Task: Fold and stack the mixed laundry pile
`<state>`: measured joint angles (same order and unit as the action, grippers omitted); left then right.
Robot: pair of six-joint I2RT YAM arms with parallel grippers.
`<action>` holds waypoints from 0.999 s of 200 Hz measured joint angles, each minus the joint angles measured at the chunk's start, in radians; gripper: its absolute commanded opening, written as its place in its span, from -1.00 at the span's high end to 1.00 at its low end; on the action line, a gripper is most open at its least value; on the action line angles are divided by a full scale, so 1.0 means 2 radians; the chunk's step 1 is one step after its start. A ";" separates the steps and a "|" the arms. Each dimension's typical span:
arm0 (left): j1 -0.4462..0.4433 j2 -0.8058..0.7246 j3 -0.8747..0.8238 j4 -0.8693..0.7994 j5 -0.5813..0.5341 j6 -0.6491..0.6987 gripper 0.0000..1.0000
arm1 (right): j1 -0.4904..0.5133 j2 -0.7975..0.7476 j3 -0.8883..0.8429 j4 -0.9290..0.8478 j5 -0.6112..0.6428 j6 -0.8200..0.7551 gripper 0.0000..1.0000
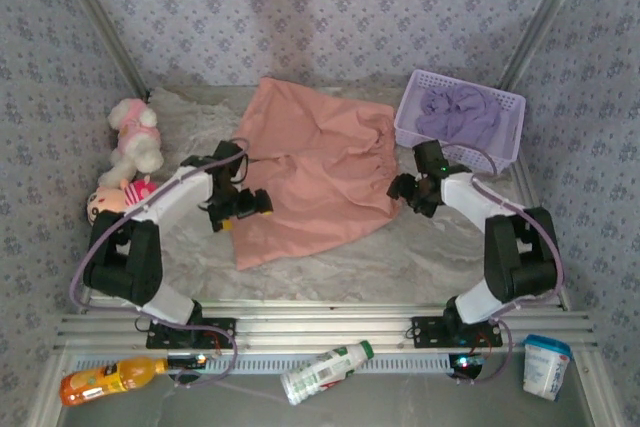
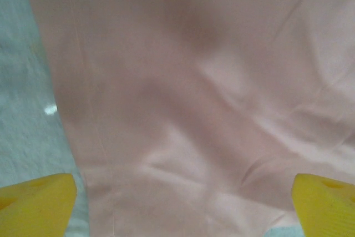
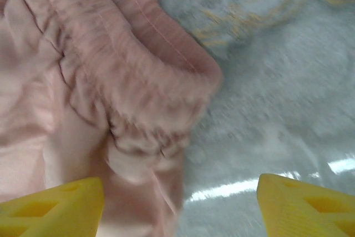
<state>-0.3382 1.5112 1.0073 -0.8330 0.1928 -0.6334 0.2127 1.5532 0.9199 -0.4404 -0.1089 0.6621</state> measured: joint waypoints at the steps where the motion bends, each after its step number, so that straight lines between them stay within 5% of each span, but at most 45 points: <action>1: -0.001 -0.001 -0.002 0.000 0.000 -0.001 -0.95 | 0.000 0.001 0.000 0.001 0.000 0.000 -0.42; 19: -0.016 -0.040 -0.039 0.001 0.001 -0.032 -0.92 | -0.006 0.025 0.013 0.026 -0.005 0.001 -0.10; 56: -0.057 -0.113 -0.104 0.003 0.001 -0.088 -0.79 | -0.017 0.060 0.030 0.054 -0.008 -0.002 1.00; 98: -0.125 -0.170 -0.153 -0.001 -0.018 -0.131 -0.70 | -0.015 0.060 0.025 0.061 -0.011 -0.006 1.00; 135: -0.166 -0.137 -0.161 0.023 -0.050 -0.145 -0.59 | -0.012 0.049 0.003 0.067 -0.016 -0.005 1.00; 167: -0.166 -0.091 -0.161 0.051 -0.090 -0.147 -0.39 | -0.012 0.032 -0.017 0.070 -0.021 0.000 1.00; 200: -0.165 -0.047 -0.150 0.075 -0.124 -0.142 0.05 | -0.011 0.014 -0.034 0.072 -0.028 0.004 1.00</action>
<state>-0.6682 1.4166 0.7067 -0.6830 -0.0559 -0.9176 0.1905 1.5814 0.8516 -0.2970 -0.1654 0.6697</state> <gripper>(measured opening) 0.543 0.065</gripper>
